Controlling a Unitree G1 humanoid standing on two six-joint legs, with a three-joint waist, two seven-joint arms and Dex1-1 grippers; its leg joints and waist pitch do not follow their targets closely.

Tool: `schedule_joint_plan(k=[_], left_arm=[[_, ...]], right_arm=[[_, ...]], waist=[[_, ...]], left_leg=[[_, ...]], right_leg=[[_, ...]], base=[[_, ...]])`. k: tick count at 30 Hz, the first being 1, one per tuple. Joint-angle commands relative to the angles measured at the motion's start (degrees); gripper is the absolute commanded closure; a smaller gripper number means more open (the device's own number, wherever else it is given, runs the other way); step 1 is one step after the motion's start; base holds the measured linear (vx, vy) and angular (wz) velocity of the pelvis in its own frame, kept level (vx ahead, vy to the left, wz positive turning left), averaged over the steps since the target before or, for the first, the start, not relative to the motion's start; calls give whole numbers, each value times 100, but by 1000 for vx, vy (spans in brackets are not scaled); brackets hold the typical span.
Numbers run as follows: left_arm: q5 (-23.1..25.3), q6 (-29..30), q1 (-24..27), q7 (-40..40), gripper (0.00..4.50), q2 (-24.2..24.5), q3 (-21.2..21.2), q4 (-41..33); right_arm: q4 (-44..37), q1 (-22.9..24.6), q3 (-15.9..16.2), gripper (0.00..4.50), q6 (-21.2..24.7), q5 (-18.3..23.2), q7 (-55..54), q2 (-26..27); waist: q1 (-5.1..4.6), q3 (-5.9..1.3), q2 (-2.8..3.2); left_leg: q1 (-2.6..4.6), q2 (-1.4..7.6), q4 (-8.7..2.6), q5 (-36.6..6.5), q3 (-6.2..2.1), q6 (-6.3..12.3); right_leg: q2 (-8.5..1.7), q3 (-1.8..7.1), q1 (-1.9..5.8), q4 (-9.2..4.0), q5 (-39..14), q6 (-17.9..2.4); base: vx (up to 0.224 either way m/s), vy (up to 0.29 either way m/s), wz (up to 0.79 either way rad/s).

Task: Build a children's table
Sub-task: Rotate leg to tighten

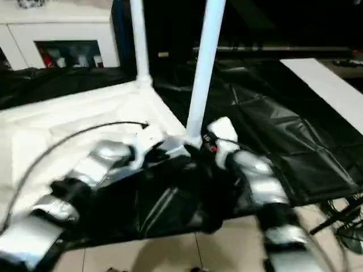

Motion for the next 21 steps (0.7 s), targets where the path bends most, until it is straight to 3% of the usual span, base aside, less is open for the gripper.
schedule_joint_plan(k=[1, 3, 5, 6, 9, 10, 11, 12, 15, 21], left_arm=[[-151, -107, 215, -671, 450, 70, -292, -284], [-381, 57, 484, -1627, 450, 531, -505, -1016], [-381, 57, 484, -1627, 450, 531, -505, -1016], [-384, 77, 506, -1713, 450, 596, -521, -1085], [-399, 131, 539, -1857, 450, 679, -506, -1181], [-410, 167, 563, -1933, 450, 722, -482, -1235], [-411, 180, 576, -1972, 450, 740, -466, -1263], [-405, 185, 587, -1976, 450, 757, -443, -1283], [-440, 256, 627, -1987, 450, 824, -440, -1402], [-456, 319, 650, -1991, 450, 868, -427, -1464]], right_arm=[[-278, 55, 183, 39, 47, 57, 432, -141], [-446, 119, 285, 39, 237, 101, 936, -441], [-446, 119, 285, 39, 237, 101, 936, -441], [-478, 115, 313, 39, 276, 117, 1019, -464], [-610, 142, 437, 39, 380, 134, 1266, -546], [-684, 167, 520, 39, 421, 112, 1410, -593], [-720, 179, 551, 39, 453, 103, 1485, -614], [-747, 191, 585, 54, 473, 92, 1559, -628], [-766, 198, 599, 75, 510, 99, 1620, -633], [-767, 179, 577, 128, 544, 121, 1626, -629]], waist=[[55, -338, -40], [75, -344, -45], [90, -351, -45], [130, -341, -27], [195, -365, -37], [196, -377, -79], [230, -405, -58], [250, -413, -61], [287, -423, -51], [285, -392, -55]], left_leg=[[37, 185, -416, -1949, -72, 346], [79, 222, -404, -1840, -35, 336], [79, 212, -379, -1753, 3, 349], [120, 212, -362, -1786, 24, 322], [135, 212, -322, -1562, 71, 327], [109, 216, -316, -1470, 76, 337], [59, 225, -308, -1169, 70, 365], [43, 229, -293, -951, 79, 404], [48, 226, -276, -775, 84, 454], [74, 223, -297, -1105, 92, 316]], right_leg=[[-372, 214, 257, -392, -2571, -824], [-363, 262, 224, -356, -2259, -1045], [-319, 286, 207, -297, -1962, -1186], [-307, 305, 152, -293, -1922, -1213], [-298, 328, 161, -226, -1669, -1297], [-294, 328, 183, -192, -1573, -1307], [-294, 322, 244, -113, -1258, -1333], [-294, 325, 250, -73, -952, -1379], [-284, 321, 267, -16, -599, -1478], [-294, 322, 255, -98, -1255, -1309]], base=[[0, 0, 0], [0, 0, 0], [56, -20, 5], [54, -26, 11], [55, -34, 14], [62, -29, 6], [62, -29, 6], [56, -18, -3], [0, 0, 0], [0, 0, 0]])
